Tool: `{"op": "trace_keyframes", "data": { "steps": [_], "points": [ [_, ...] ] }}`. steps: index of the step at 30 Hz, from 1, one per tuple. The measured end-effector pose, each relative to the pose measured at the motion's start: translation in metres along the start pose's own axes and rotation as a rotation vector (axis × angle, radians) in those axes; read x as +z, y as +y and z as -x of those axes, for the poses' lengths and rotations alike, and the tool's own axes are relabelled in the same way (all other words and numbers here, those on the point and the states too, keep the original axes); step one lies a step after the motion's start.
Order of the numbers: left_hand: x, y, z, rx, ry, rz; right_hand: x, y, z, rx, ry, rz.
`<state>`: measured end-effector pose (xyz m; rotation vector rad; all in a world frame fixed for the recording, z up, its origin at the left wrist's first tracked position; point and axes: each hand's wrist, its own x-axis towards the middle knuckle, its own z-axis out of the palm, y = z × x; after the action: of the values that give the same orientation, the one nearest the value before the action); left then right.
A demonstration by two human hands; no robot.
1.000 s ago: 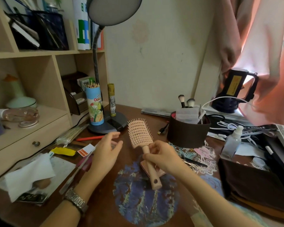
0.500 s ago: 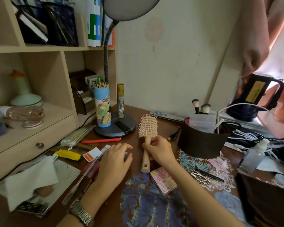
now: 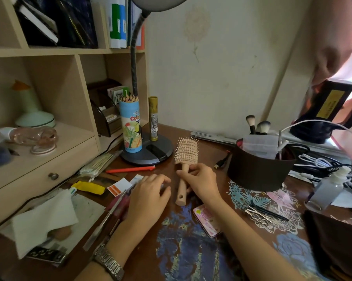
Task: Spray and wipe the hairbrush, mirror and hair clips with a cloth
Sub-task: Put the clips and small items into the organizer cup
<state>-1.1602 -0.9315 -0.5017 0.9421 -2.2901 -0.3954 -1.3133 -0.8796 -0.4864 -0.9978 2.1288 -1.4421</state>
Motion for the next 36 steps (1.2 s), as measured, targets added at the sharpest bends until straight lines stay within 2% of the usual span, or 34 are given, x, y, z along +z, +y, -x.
{"op": "trace_keyframes", "data": {
  "steps": [16, 23, 30, 36],
  "points": [
    [-0.006, -0.002, 0.000, -0.033, -0.012, -0.018, -0.023, -0.021, -0.002, 0.140, -0.149, -0.045],
    [-0.015, 0.003, 0.001, -0.042, -0.009, -0.005, -0.092, -0.042, 0.029, -0.065, -0.226, 0.149],
    [-0.021, 0.012, 0.009, 0.003, -0.025, 0.019, -0.148, -0.009, 0.081, -0.144, -0.184, 0.357],
    [-0.028, 0.047, 0.021, 0.196, -0.125, 0.091, -0.166, 0.029, 0.106, -0.174, -0.203, 0.369]
  ]
}}
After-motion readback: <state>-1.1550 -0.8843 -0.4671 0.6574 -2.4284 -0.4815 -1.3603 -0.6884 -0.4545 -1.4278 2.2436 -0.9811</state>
